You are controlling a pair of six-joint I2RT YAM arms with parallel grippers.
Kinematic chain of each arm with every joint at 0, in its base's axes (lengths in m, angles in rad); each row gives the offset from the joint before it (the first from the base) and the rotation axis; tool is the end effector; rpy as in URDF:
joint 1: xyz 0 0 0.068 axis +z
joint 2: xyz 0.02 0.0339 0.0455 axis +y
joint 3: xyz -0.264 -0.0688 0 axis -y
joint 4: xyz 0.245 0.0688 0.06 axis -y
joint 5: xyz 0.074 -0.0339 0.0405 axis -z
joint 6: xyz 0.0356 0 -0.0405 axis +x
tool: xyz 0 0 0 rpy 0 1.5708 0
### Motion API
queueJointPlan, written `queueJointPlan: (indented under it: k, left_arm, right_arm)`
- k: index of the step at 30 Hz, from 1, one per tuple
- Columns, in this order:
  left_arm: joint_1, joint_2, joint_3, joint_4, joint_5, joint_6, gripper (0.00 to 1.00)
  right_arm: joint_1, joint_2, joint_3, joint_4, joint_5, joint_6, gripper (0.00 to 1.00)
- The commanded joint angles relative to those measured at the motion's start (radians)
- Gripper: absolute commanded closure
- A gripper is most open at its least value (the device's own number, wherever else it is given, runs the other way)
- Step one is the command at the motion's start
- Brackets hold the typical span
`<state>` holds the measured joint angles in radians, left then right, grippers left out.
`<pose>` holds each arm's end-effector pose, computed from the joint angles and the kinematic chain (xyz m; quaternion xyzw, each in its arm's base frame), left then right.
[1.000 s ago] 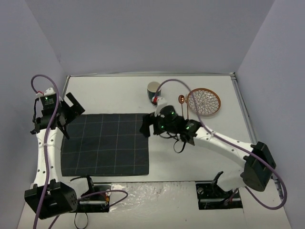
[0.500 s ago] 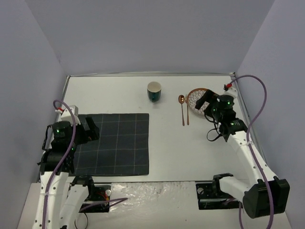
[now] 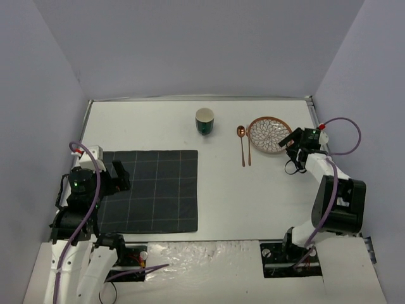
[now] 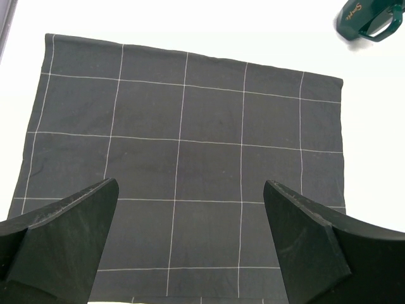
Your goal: Set the dinner table for one person
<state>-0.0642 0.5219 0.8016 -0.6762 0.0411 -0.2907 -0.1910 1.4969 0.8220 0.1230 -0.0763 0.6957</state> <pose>0.1108 -0.0086 0.3281 -0.0828 0.8283 -0.1146 0.5422 0.3172 -0.0586 0.2131 0.3574 0.7960 0.1539 0.4636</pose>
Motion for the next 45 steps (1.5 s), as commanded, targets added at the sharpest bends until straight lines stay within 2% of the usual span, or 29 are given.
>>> queueJointPlan:
  k: [1, 10, 19, 26, 34, 45]
  left_arm:
    - [-0.005, -0.006, 0.004, 0.055, -0.004, 0.020, 0.03]
    - [-0.005, -0.005, 0.002, 0.054, -0.004, 0.024, 0.03]
    - [-0.005, -0.005, 0.004, 0.049, -0.021, 0.022, 0.03]
    - [-0.005, 0.001, 0.002, 0.050, -0.024, 0.022, 0.03]
    - [-0.003, 0.009, 0.002, 0.052, -0.021, 0.021, 0.03]
    - [-0.003, 0.007, 0.001, 0.052, -0.024, 0.022, 0.03]
  right_arm:
    - [-0.015, 0.077, 0.052, 0.130, -0.042, 0.045, 0.16]
    - [-0.016, 0.197, 0.058, 0.254, -0.104, 0.058, 0.27]
    - [-0.015, 0.267, 0.063, 0.302, -0.101, 0.106, 0.40]
    - [-0.028, 0.274, 0.046, 0.316, -0.098, 0.119, 0.66]
    - [-0.088, 0.235, 0.040, 0.325, -0.170, 0.127, 0.97]
    - [-0.122, 0.021, 0.017, 0.321, -0.293, 0.132, 1.00]
